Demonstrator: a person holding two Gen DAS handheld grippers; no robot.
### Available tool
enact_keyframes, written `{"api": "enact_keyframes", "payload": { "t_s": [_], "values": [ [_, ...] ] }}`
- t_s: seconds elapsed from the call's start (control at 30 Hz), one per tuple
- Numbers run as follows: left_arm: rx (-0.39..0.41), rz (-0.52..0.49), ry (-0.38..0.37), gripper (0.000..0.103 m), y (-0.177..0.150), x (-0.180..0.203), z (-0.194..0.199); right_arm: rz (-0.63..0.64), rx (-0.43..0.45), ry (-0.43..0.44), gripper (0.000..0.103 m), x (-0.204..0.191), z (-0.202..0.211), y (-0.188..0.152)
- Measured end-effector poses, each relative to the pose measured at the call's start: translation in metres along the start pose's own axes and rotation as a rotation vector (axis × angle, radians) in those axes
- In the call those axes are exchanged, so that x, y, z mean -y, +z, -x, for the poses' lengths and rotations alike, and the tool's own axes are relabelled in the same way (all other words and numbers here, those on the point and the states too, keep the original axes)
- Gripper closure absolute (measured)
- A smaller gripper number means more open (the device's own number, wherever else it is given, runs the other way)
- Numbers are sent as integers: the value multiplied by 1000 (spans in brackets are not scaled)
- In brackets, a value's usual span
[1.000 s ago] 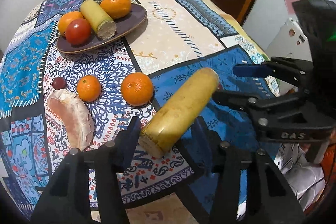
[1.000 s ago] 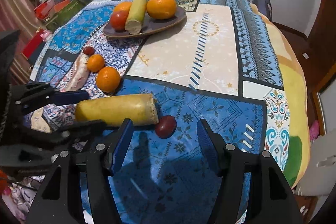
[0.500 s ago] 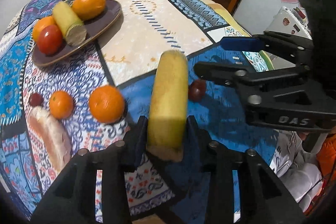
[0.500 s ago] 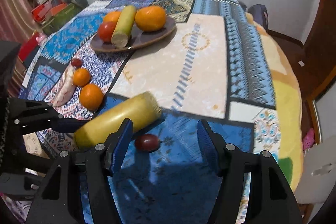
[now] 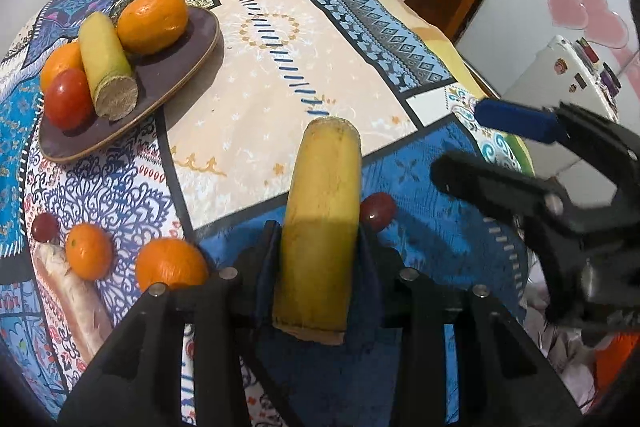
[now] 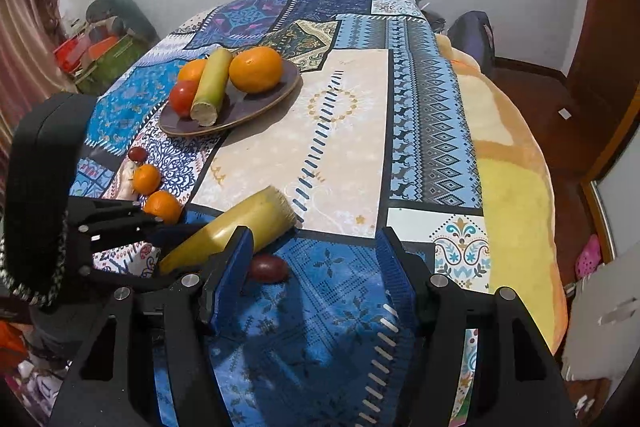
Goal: Organize fruits
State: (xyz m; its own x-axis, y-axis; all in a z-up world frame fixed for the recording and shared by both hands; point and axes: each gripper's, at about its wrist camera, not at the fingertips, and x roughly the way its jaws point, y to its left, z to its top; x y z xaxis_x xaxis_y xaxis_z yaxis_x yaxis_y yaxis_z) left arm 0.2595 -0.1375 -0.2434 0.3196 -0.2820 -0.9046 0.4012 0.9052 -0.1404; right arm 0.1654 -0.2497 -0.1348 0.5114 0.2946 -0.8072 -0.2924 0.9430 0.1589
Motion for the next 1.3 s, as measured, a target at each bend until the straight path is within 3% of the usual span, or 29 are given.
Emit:
{"api": "enact_keyframes", "payload": {
  "t_s": [0.4,0.7,1.07,1.3],
  "values": [
    [39,19,31,66,9,0,0,-19,17,-21,43,6,11,0],
    [216,77,50,66,-14,-36,86,12,50,-24,43,-9,22,12],
    [354,204,172,66,-63,-119,173,189,50,49,43,-103,3,31],
    [381,256,245,66,-100,-162,196,244,-17,131,43,-158,-34,36]
  ]
}}
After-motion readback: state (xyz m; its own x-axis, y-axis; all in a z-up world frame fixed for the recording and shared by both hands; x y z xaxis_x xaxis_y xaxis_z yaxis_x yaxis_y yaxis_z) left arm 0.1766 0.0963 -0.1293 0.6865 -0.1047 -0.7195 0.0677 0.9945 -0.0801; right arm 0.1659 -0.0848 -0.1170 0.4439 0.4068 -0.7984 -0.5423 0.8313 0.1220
